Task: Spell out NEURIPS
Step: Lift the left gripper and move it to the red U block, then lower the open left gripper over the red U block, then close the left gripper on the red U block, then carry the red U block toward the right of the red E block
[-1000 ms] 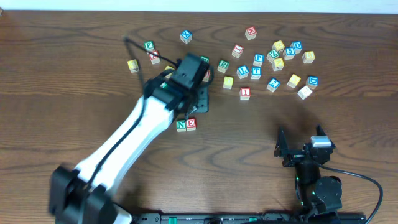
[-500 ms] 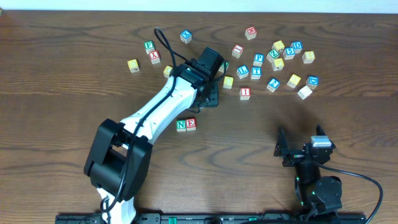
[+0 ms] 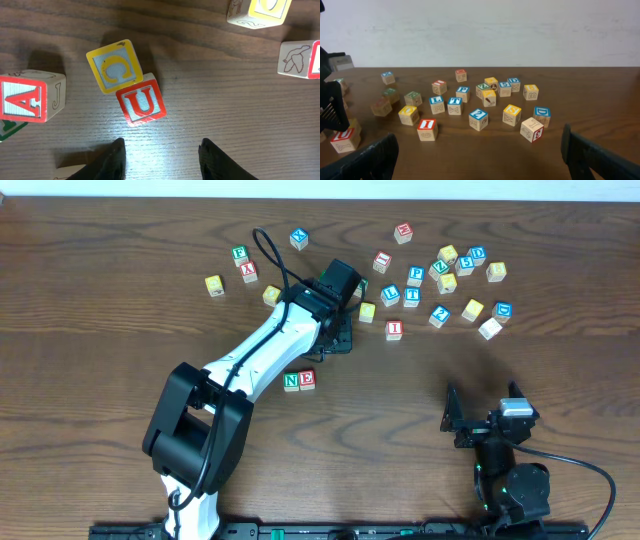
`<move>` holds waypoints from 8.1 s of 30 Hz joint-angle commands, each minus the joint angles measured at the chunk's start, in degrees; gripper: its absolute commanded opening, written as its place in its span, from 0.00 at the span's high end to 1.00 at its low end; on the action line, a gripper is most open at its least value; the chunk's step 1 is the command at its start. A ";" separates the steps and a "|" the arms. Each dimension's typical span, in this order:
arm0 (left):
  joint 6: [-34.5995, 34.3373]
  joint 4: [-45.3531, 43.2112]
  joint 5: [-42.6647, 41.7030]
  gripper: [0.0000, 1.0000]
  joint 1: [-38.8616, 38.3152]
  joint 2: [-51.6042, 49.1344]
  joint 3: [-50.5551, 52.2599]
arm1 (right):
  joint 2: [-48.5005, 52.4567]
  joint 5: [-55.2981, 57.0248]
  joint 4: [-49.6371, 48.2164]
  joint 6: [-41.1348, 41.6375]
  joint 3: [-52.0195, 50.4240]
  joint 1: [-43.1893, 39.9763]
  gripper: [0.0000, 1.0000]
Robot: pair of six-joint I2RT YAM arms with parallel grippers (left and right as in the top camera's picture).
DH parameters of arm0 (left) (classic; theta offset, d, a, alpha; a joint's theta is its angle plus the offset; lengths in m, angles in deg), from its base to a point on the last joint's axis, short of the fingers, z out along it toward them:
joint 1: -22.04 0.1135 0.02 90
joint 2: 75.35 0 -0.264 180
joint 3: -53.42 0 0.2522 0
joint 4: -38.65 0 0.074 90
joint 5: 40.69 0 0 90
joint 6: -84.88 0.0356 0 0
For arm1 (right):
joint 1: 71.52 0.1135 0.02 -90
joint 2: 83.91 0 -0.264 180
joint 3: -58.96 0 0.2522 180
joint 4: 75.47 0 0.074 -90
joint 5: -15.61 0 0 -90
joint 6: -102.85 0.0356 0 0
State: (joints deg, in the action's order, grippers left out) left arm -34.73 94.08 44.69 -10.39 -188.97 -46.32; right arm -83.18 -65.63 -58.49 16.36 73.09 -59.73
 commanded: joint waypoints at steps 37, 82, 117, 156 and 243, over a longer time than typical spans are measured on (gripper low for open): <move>-7.67 -0.59 10.62 0.53 -3.43 -2.56 -1.14 | -0.09 0.28 0.24 0.72 -0.04 -0.39 0.01; -14.71 -3.65 14.36 0.47 -3.21 -6.29 -1.14 | -0.09 0.28 0.24 0.72 -0.04 -0.39 0.01; -16.63 -4.90 16.31 0.48 -3.13 -8.13 -0.81 | -0.09 0.28 0.24 0.72 -0.04 -0.39 0.01; -10.38 -4.52 15.76 0.81 -3.13 -6.16 -0.96 | -0.09 0.28 0.24 0.72 -0.04 -0.39 0.01; -16.98 -2.32 17.33 0.90 -13.11 2.82 13.44 | -0.09 0.28 0.24 0.72 -0.04 -0.39 0.01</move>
State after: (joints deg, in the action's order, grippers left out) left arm -52.69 91.78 60.44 -23.83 -184.84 -33.79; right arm -83.18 -65.63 -58.49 16.36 73.09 -59.73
